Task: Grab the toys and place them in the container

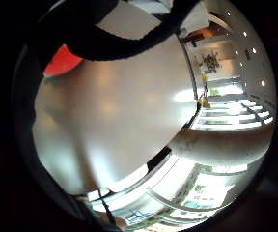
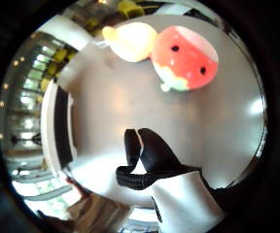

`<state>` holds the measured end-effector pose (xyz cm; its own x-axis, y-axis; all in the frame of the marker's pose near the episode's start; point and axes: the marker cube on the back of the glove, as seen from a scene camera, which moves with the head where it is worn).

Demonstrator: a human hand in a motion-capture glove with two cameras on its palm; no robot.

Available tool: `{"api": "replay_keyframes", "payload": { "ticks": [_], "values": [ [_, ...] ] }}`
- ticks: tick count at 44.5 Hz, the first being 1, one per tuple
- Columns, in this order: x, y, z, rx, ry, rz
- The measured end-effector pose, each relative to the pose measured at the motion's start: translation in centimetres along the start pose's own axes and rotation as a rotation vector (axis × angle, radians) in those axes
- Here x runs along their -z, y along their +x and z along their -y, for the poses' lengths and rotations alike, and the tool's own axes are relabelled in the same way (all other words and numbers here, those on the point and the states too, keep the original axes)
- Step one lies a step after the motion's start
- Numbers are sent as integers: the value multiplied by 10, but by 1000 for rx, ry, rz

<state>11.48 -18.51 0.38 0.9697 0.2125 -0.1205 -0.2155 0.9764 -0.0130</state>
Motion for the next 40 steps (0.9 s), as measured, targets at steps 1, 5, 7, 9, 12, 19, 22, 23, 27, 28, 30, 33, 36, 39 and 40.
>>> {"api": "replay_keyframes", "payload": {
  "ticks": [1, 5, 7, 9, 12, 19, 22, 23, 27, 28, 30, 33, 36, 39, 40],
  "values": [
    [-1, -1, 9, -3, -6, 1],
    [-11, -7, 42, 15, -53, 17],
    [-20, -11, 54, 32, -99, 70],
    [-32, -16, 65, 56, -136, 118],
    [-50, -20, 77, 63, -190, 152],
    [-83, -40, 89, 0, -270, 369],
    [-81, -43, 86, -75, -284, 431],
    [-80, -41, 86, -84, -277, 426],
    [-73, -38, 83, -69, -197, 430],
    [-70, -40, 81, -73, -181, 445],
    [-63, -43, 75, -87, -162, 456],
    [-54, -45, 64, -52, -131, 402],
    [-46, -43, 55, 3, -113, 342],
    [-37, -43, 42, 16, -103, 328],
    [-32, -43, 35, 20, -97, 325]
  ]
}}
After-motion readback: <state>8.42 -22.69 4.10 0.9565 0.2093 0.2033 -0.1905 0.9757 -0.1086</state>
